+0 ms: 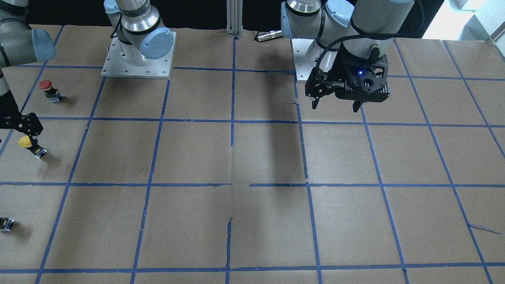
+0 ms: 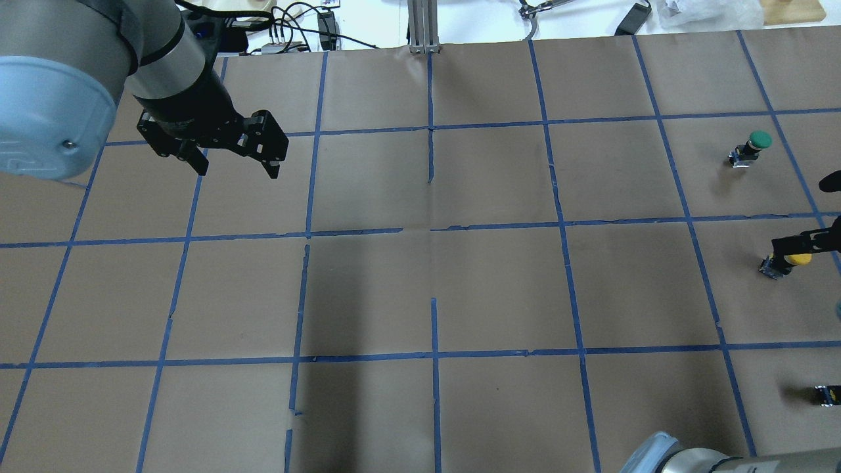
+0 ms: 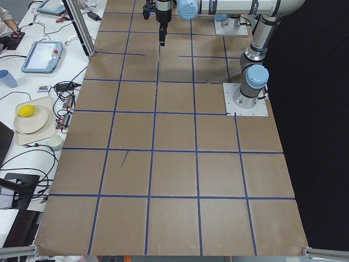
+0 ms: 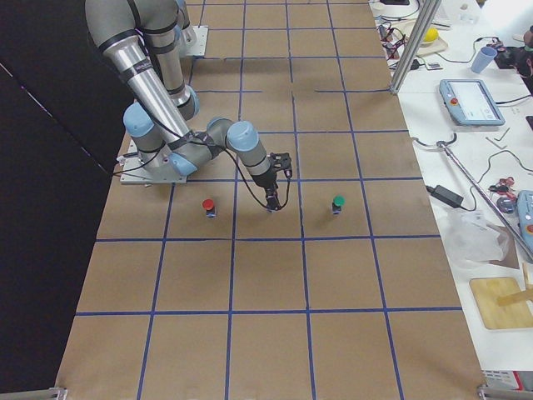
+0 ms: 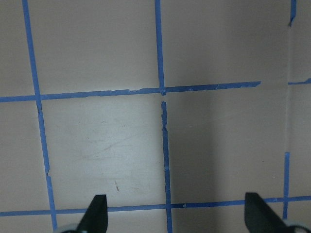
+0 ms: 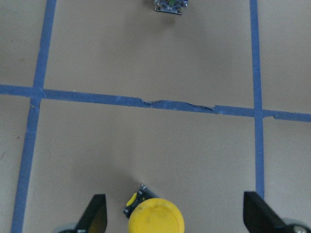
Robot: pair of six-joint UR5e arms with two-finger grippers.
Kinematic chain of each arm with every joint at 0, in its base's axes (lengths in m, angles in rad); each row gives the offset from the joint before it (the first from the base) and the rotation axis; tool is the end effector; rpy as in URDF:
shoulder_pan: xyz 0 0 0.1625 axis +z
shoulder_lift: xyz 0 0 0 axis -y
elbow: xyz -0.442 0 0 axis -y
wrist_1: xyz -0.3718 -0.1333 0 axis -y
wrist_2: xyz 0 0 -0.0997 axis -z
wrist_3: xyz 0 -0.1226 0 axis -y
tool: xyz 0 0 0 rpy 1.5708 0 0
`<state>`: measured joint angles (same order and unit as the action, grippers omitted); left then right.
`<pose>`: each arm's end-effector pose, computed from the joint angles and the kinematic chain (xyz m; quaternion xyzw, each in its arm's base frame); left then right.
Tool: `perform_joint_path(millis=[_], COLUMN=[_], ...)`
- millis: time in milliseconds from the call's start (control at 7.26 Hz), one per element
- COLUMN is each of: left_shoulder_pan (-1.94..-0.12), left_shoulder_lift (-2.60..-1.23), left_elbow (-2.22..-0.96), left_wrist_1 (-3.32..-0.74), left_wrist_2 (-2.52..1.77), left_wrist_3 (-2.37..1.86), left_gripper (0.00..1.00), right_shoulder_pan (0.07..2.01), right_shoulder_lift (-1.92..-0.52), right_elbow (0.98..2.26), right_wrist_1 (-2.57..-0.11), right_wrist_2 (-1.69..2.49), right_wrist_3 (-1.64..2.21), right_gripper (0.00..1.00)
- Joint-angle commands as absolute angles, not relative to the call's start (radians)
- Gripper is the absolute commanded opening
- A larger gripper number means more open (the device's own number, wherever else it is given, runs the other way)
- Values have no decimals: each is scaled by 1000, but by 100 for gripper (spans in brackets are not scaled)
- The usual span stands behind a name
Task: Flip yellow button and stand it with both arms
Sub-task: 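Open the right gripper to release the standing yellow button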
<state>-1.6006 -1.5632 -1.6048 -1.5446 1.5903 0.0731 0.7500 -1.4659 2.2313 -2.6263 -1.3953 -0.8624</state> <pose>-0.1448 -0.4639 0.4721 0.0514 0.9986 0.0003 0.0097 -0.2197 -0.4162 0.2573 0.0332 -0.9852 0.1606 0.0496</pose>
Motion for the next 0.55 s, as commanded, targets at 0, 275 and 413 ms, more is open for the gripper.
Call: perform_joint_path(millis=[0, 275, 413], left_shoulder_pan=[-1598, -1592, -1582], left_shoulder_lift=[-1542, -1526, -1525], left_elbow=[-1602, -1598, -1597], left_wrist_1=[-1583, -1597, -1597], left_wrist_2=[1592, 1594, 1594], left_wrist_3=[127, 127, 127], left_gripper=[100, 100, 100], right_shoulder_pan=[777, 881, 981], right_shoulder_lift=[-1494, -1508, -1534], right_elbow=[2037, 1880, 1799], right_wrist_1=[-2247, -1986, -1857], right_wrist_2=[-1396, -1448, -1519], right_wrist_3=[-717, -549, -417], right_gripper=[99, 100, 100])
